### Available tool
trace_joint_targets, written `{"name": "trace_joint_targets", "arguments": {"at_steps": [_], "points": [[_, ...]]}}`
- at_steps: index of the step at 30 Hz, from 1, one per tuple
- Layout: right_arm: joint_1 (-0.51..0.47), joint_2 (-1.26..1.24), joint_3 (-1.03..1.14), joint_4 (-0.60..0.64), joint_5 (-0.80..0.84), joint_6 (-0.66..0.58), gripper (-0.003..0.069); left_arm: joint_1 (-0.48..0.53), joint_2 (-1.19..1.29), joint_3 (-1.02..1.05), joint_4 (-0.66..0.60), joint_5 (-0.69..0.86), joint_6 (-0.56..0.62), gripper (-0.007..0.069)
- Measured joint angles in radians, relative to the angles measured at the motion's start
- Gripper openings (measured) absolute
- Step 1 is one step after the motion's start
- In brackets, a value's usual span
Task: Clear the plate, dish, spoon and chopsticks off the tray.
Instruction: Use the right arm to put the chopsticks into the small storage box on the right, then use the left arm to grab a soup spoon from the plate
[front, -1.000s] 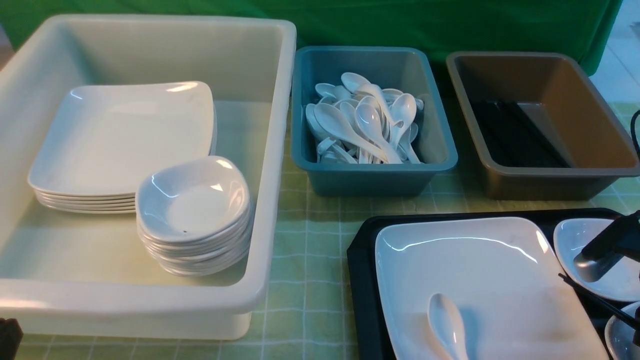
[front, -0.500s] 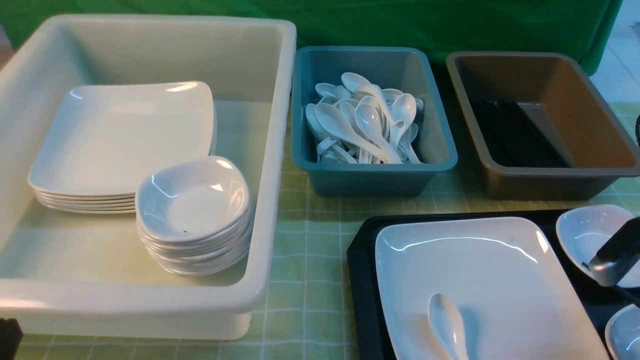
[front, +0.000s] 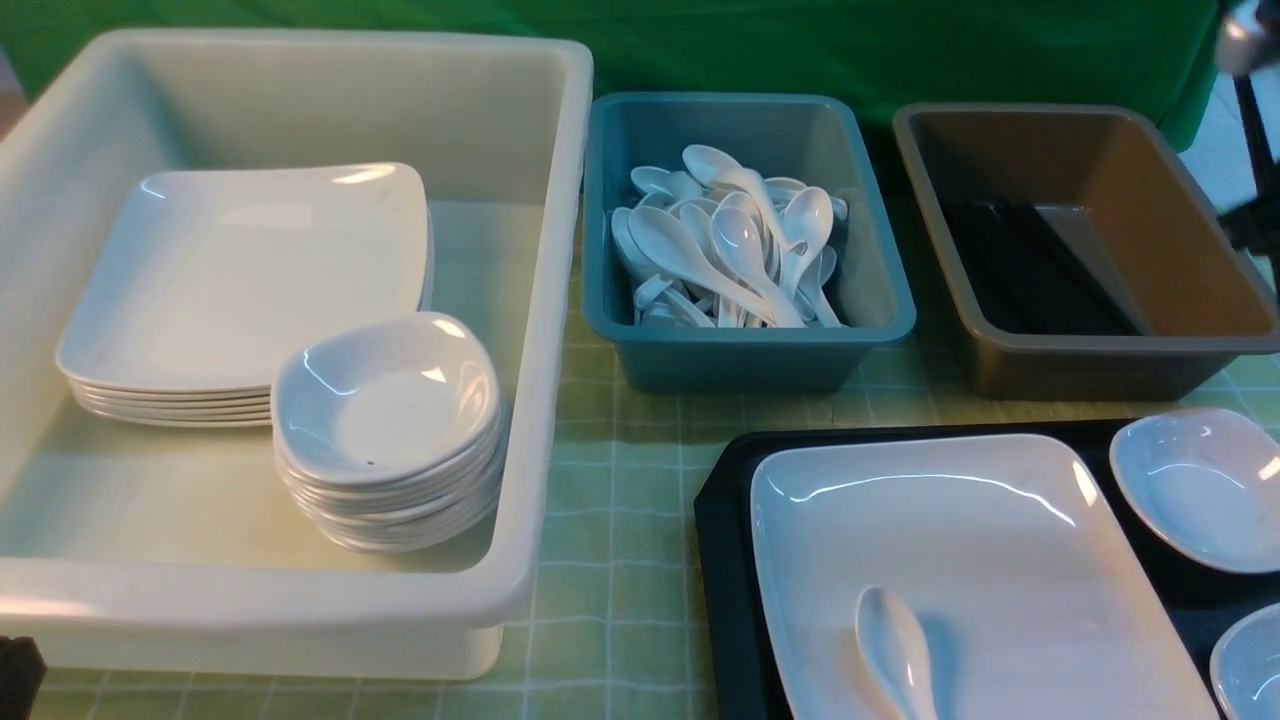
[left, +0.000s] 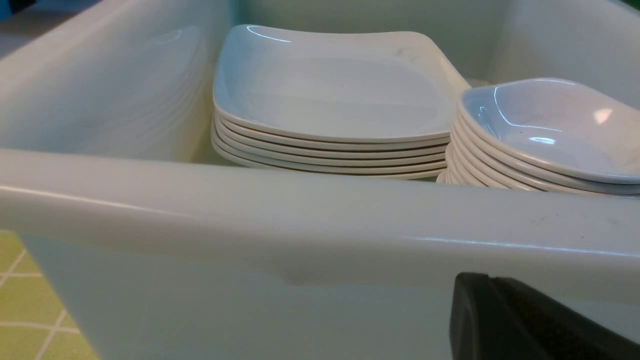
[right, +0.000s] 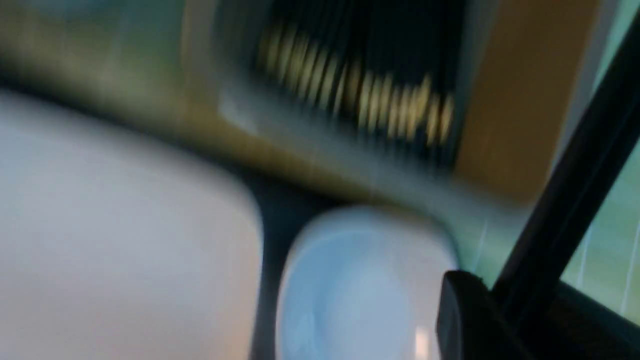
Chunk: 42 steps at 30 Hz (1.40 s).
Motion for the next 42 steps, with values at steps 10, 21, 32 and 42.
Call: {"name": "trace_joint_targets", "arguments": {"at_steps": [10,21,32,42], "points": [[0.000,0.438,-0.386,0.037,-0.134,0.090,0.0106,0.000,0.000,0.000,0.005,0.000,0.000,-0.0002],[0.000,0.612,-0.461,0.038,-0.055,0.127,0.0330,0.000,0.000,0.000,0.005,0.000,0.001,-0.0002],[0.000,0.431,-0.597,0.045,0.346,0.073,0.0017,0.000,0.000,0.000,0.029,0.000,0.016,-0.0002],[0.000,-0.084,-0.231,0.076,0.361,0.070,0.0008,0.000,0.000,0.000,-0.011,-0.012,-0.005,-0.0002]]}}
